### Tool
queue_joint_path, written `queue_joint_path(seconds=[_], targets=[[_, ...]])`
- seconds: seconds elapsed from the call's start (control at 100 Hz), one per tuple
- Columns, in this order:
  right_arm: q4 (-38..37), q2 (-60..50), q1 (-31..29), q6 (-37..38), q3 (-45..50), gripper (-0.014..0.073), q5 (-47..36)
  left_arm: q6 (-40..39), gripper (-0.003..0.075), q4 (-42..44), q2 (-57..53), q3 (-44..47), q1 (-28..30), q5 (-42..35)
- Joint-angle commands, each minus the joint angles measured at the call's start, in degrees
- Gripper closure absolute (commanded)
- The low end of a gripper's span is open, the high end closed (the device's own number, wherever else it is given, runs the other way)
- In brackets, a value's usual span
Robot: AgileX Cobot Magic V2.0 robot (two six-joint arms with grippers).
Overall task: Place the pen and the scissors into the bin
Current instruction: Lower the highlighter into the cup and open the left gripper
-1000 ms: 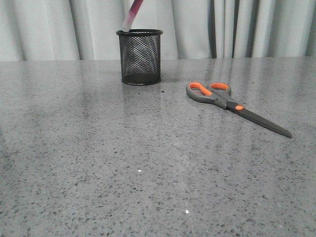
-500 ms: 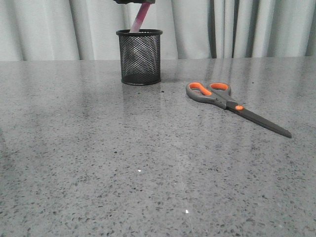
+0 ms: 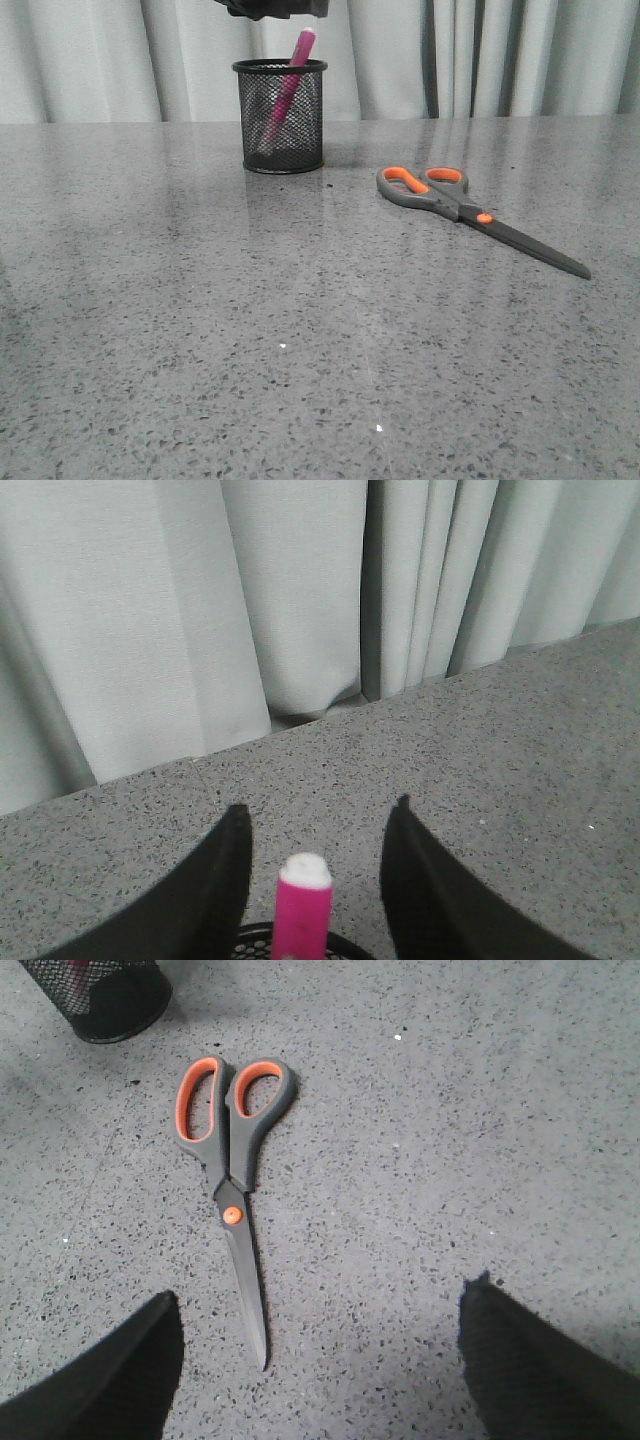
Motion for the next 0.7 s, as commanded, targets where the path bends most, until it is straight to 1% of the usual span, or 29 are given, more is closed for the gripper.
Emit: queue_joint_path(seconds=[0.0, 0.14, 0.21, 0.28, 0.37, 0.4, 0.42, 0.43, 0.44, 0.47, 0.49, 0.52, 0.58, 0.69], targets=[[0.2, -0.05, -0.44, -0.51, -1.95, 0.0076, -2.93, -0.1, 0.0339, -0.18, -4.22, -1.99, -0.29, -2.86], [0.2, -0.05, -0.44, -0.51, -1.95, 0.0076, -2.77, -0.1, 0.0348, -0.18, -7.82, -1.99, -0.11, -2.26], [0.2, -0.05, -0.44, -0.51, -1.95, 0.0076, -2.65, -0.1, 0.0367, 0.07, -10.46, -1.99, 0.22, 0.07], [0.2, -0.05, -0.44, -0.51, -1.95, 0.0076, -2.55, -0.1, 0.0407, 1.06, -13.39, -1.99, 0.99, 4.38], [0.2, -0.05, -0.44, -0.51, -1.95, 0.0076, -2.21, -0.1, 0.0511, 3.66, -17.07, -1.99, 2.61, 12.59], [0.2, -0.05, -0.44, -0.51, -1.95, 0.0076, -2.12, -0.1, 0.0569, 4.88, -18.64, -1.99, 3.29, 15.49], [0.2, -0.05, -0.44, -0.51, -1.95, 0.0076, -2.12, -0.1, 0.0594, 5.95, -19.57, -1.99, 3.79, 17.73], [0.2, -0.05, -0.44, -0.51, -1.95, 0.0076, -2.12, -0.1, 0.0637, 6.64, -20.18, -1.99, 4.13, 19.12], [0.2, -0.05, -0.44, -0.51, -1.95, 0.0076, -2.06, -0.1, 0.0637, 7.0, -20.18, -1.99, 4.31, 19.8], [0.2, -0.05, -0.44, -0.51, -1.95, 0.0076, -2.06, -0.1, 0.0714, 8.32, -21.64, -1.99, 5.03, 22.38], [0.2, -0.05, -0.44, -0.51, -1.95, 0.0076, -1.96, -0.1, 0.0744, 9.27, -22.55, -1.88, 5.56, 24.0], [0.2, -0.05, -0.44, -0.51, -1.95, 0.0076, -1.97, -0.1, 0.074, 10.7, -23.78, -1.52, 6.2, 26.1], [0.2, -0.05, -0.44, -0.51, -1.95, 0.0076, -1.74, -0.1, 0.074, 11.42, -26.41, 0.19, 7.71, 27.55], [0.2, 0.43, 0.72, -3.2, -2.18, 0.0076, -1.65, -0.1, 0.074, 11.16, -32.93, 7.05, 10.14, 25.46]])
